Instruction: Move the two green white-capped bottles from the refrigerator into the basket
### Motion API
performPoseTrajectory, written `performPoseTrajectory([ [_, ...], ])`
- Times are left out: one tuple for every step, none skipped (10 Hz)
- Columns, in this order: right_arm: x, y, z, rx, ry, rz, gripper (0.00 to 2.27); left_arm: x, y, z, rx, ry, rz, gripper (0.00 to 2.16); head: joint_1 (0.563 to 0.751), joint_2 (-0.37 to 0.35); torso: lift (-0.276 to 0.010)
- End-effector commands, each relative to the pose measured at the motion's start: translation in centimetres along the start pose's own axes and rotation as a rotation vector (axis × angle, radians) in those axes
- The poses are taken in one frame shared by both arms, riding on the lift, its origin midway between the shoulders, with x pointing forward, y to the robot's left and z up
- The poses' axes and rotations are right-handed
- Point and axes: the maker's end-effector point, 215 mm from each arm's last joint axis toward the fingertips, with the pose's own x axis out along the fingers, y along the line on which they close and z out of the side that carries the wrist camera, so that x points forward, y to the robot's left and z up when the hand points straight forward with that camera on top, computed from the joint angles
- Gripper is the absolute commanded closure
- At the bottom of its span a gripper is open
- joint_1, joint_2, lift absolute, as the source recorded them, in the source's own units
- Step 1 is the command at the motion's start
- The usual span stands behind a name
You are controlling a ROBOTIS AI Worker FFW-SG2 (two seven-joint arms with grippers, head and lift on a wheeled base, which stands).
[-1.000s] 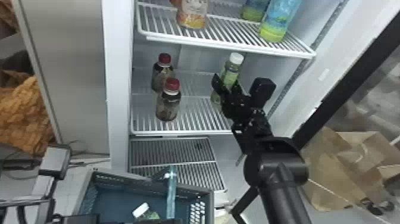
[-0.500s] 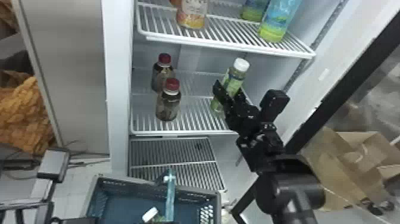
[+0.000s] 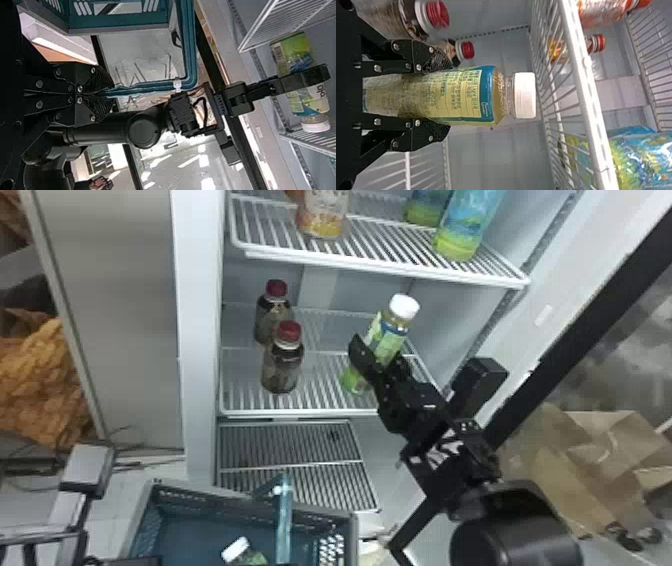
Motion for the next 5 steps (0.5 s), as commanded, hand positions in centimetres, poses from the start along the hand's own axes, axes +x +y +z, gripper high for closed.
performPoseTrajectory([
  [-1.6, 1.5, -0.6, 0.029, 0.025, 0.028, 0.87, 0.0, 0.0, 0.0, 0.0, 0.0, 0.0, 1.16, 0.695, -0.35, -0.263],
  [-3.1, 3.1, -0.8, 0.059, 0.044, 0.054, 0.87, 0.0, 0.0, 0.0, 0.0, -0.001, 0.001, 1.16, 0.695, -0.35, -0.263],
  [-4.7, 4.4, -0.5, 0.053, 0.064, 0.071, 0.87, -0.1, 0.1, -0.1, -0.002, -0.003, 0.003, 1.16, 0.695, -0.35, -0.263],
  [-5.9, 5.5, -0.1, 0.058, 0.072, 0.086, 0.87, -0.2, 0.1, 0.0, -0.002, -0.004, 0.002, 1.16, 0.695, -0.35, -0.263],
  [-7.1, 6.4, -0.1, 0.078, 0.089, 0.102, 0.87, -0.1, 0.0, -0.1, -0.002, -0.004, 0.002, 1.16, 0.695, -0.35, -0.263],
])
